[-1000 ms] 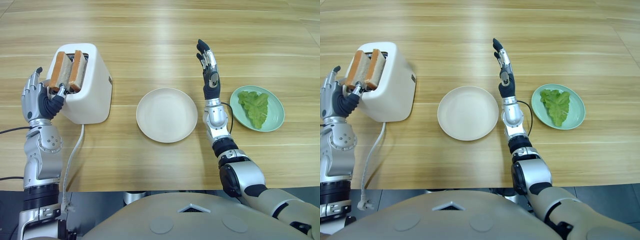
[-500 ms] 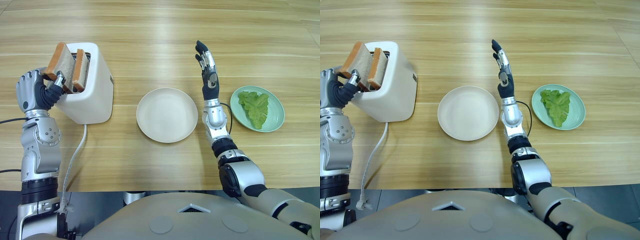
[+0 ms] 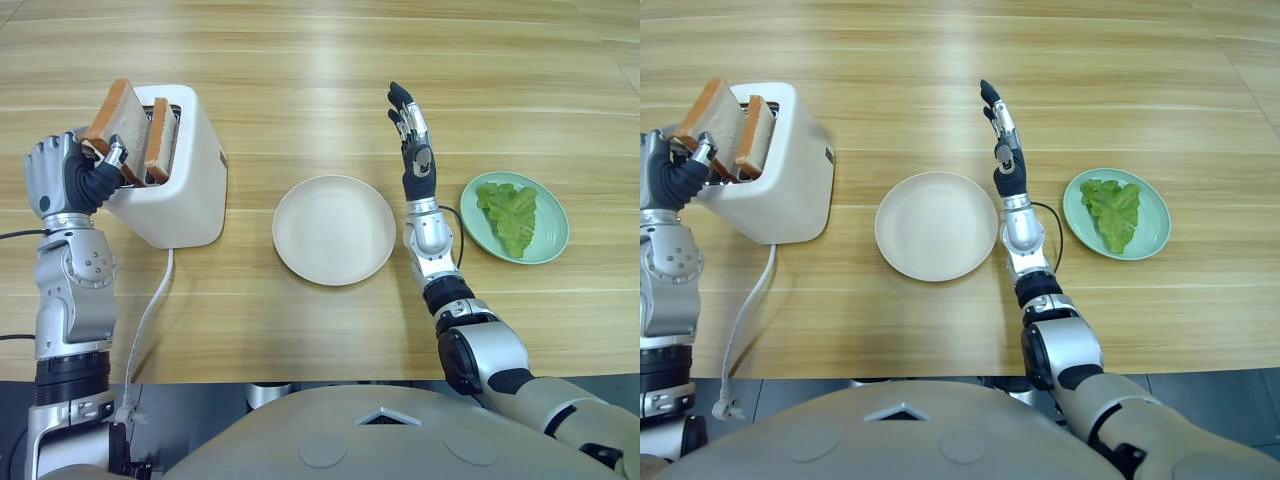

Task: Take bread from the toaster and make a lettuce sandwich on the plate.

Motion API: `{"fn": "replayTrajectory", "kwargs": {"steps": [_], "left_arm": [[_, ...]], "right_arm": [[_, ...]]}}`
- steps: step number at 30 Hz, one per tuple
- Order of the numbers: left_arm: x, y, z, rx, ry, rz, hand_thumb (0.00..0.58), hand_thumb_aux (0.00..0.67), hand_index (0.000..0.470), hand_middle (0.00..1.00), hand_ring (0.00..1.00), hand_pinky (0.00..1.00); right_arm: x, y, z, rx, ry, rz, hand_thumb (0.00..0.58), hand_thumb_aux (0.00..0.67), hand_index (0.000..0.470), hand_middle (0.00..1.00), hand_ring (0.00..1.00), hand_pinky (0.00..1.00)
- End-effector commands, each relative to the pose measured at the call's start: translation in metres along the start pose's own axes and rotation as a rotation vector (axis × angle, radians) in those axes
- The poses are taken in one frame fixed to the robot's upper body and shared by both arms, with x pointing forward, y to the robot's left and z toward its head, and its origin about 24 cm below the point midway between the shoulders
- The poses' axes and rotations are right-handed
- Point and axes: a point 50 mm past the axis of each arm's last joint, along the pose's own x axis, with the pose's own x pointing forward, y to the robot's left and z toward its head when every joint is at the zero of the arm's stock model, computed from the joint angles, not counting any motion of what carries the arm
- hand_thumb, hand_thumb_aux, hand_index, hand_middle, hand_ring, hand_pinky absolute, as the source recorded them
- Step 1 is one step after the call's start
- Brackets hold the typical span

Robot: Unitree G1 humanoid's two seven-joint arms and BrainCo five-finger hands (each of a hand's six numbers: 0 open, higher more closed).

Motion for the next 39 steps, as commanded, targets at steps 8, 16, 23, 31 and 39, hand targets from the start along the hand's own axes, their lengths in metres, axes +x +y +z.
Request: {"fn": "replayTrajectory", "kwargs": {"steps": [8,16,23,31,39], "left_arm": [[0.018,0.052,0.022,0.026,-0.115,0.196,0.58,0.67,0.46,1.0,1.0,1.0],[0.018,0.065,0.037,-0.047,-0.191,0.282,0.58,0.67,0.46,1.0,1.0,1.0],[0.018,0.064,0.05,-0.204,-0.266,0.274,0.58,0.67,0.46,1.0,1.0,1.0],[0.02,0.066,0.074,-0.47,-0.352,0.221,0.58,0.67,0.46,1.0,1.0,1.0],[0.022,0.032,0.129,-0.859,-0.464,-0.054,0.58,0.67,0.46,1.0,1.0,1.0]], "right_arm": [[-0.002,0.002,-0.004,0.0,0.029,0.008,0.0,0.0,0.0,0.0,0.0,0.0],[-0.001,0.002,-0.004,0.0,0.029,0.009,0.0,0.0,0.0,0.0,0.0,0.0],[0.0,0.002,-0.004,-0.001,0.032,0.009,0.0,0.0,0.0,0.0,0.0,0.0],[0.004,-0.003,-0.004,-0.007,0.026,-0.016,0.0,0.0,0.0,0.0,0.0,0.0],[0.011,-0.02,-0.001,-0.035,0.011,-0.088,0.0,0.0,0.0,0.0,0.0,0.0]]}}
